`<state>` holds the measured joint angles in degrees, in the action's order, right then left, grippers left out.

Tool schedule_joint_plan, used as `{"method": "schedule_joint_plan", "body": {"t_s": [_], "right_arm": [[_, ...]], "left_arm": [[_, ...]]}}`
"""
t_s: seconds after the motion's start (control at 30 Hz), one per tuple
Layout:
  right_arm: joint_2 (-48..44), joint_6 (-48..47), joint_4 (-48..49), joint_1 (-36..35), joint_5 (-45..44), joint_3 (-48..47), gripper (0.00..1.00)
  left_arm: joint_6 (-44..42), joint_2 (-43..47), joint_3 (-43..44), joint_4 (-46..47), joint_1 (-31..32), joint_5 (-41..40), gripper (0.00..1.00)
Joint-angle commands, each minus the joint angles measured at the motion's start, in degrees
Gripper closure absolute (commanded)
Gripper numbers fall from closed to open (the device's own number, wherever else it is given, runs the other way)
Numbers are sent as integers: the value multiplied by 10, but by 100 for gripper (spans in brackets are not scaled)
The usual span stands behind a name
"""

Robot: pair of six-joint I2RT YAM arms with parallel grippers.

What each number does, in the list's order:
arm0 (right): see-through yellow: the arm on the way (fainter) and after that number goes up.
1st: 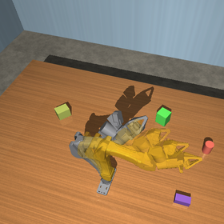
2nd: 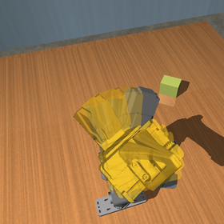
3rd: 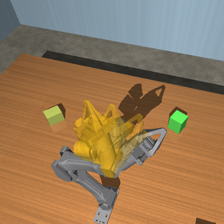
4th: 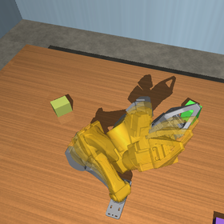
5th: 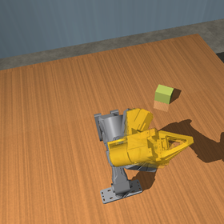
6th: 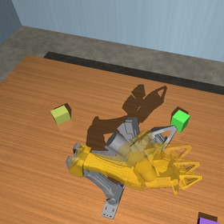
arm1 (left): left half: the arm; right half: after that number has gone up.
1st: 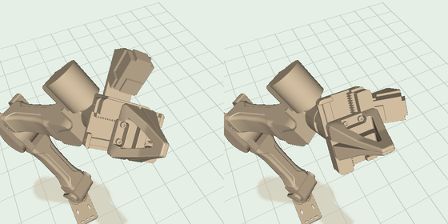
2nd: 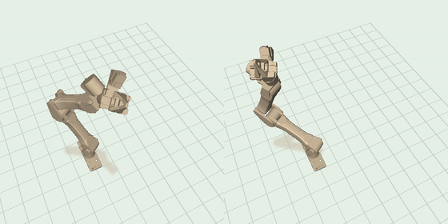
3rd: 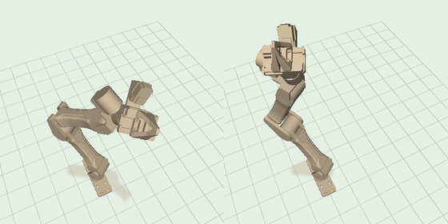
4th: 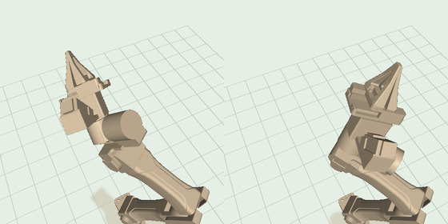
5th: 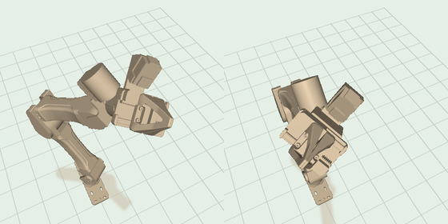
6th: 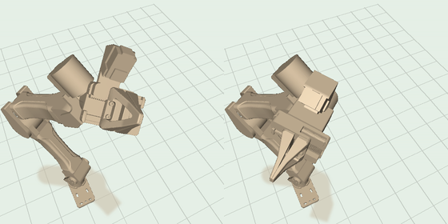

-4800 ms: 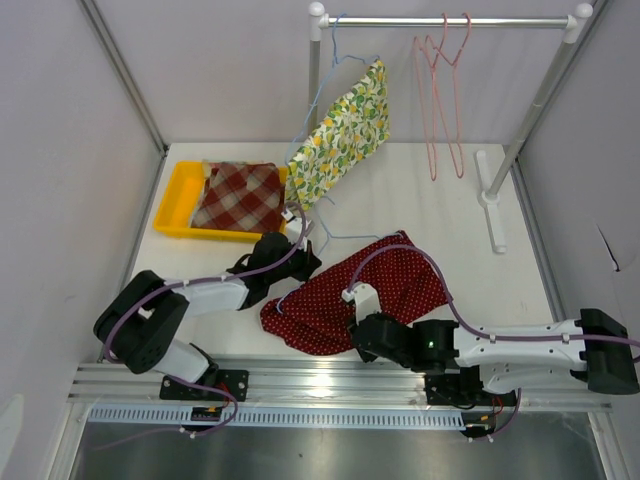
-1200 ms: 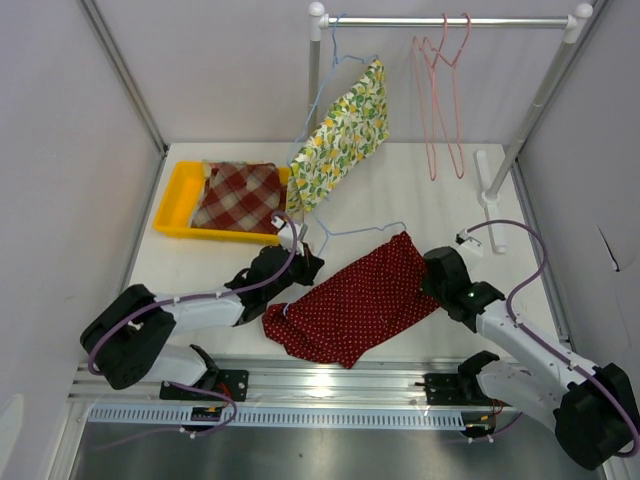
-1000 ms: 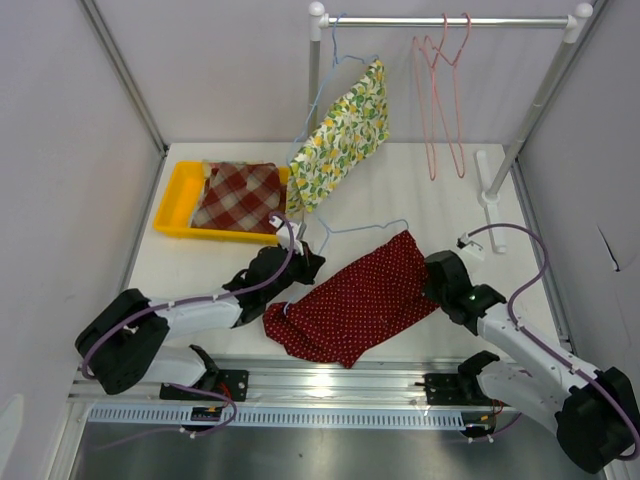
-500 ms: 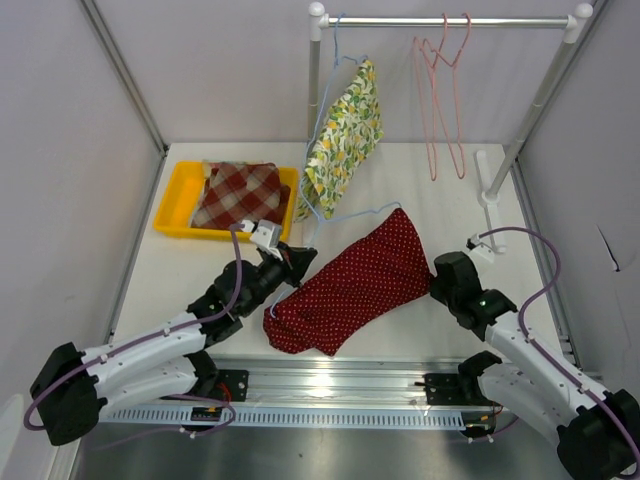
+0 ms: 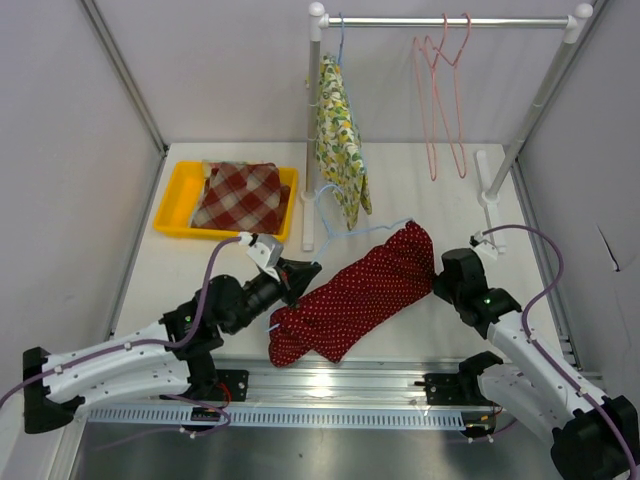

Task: Place the skirt on the hanger

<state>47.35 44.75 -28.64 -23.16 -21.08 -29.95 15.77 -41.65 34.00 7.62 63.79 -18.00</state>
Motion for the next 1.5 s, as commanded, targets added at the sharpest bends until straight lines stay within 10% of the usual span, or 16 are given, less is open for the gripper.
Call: {"method": "schedule_joint_plan", "body": {"t_s": [0.0,0.57,1.07,1.47], "right_arm": [[-1,-21,16,7,9,-19,100],[-4,-21,32,-11,61,-11,100],[-96,-41,-112,-54,65,-103,48],[-90,-40,-158,-54,77,-184,48]], "left_arm": [[-25,37,37,-9,25,-33,100],[-35,139,57,-66,78,-94,100],[26,97,217,-245,86,-178,100],[35,48,343,-371,86,-225,100]]}}
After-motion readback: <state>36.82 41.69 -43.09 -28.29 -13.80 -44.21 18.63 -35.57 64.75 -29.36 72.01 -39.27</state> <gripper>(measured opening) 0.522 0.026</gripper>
